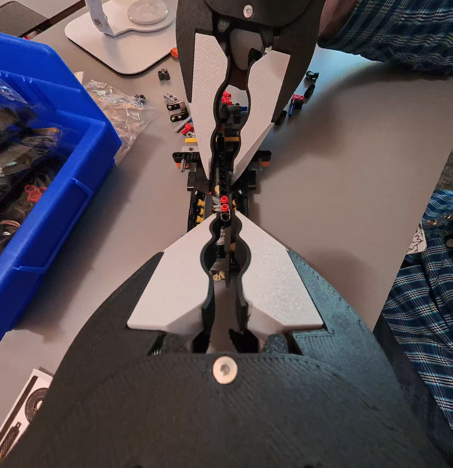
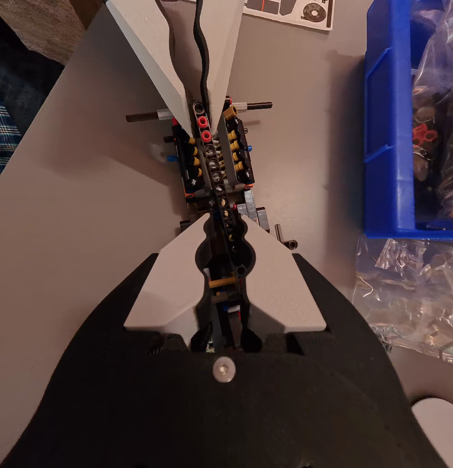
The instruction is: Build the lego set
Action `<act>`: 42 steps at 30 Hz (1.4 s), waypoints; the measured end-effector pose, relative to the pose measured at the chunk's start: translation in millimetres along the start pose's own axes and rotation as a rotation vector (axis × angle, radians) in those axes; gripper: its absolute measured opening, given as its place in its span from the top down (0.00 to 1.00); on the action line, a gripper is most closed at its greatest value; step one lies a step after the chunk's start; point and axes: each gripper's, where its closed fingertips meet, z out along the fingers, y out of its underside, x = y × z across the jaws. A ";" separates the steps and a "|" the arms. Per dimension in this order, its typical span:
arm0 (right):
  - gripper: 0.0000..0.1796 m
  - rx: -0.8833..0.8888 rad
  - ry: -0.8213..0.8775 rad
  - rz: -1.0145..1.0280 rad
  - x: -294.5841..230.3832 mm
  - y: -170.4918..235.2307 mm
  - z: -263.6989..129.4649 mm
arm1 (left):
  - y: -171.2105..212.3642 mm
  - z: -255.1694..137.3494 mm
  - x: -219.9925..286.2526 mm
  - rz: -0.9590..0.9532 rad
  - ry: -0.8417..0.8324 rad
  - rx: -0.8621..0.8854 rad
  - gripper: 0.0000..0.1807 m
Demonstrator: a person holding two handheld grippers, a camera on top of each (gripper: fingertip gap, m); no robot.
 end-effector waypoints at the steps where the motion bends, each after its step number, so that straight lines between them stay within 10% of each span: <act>1: 0.93 0.001 -0.001 0.003 0.2 0.0 0.0 | -0.3 -0.2 -0.1 0.001 0.000 -0.001 0.97; 42: 0.94 0.015 0.038 0.043 9.2 -2.1 1.8 | 6.6 3.2 -8.1 -0.031 0.029 0.057 0.97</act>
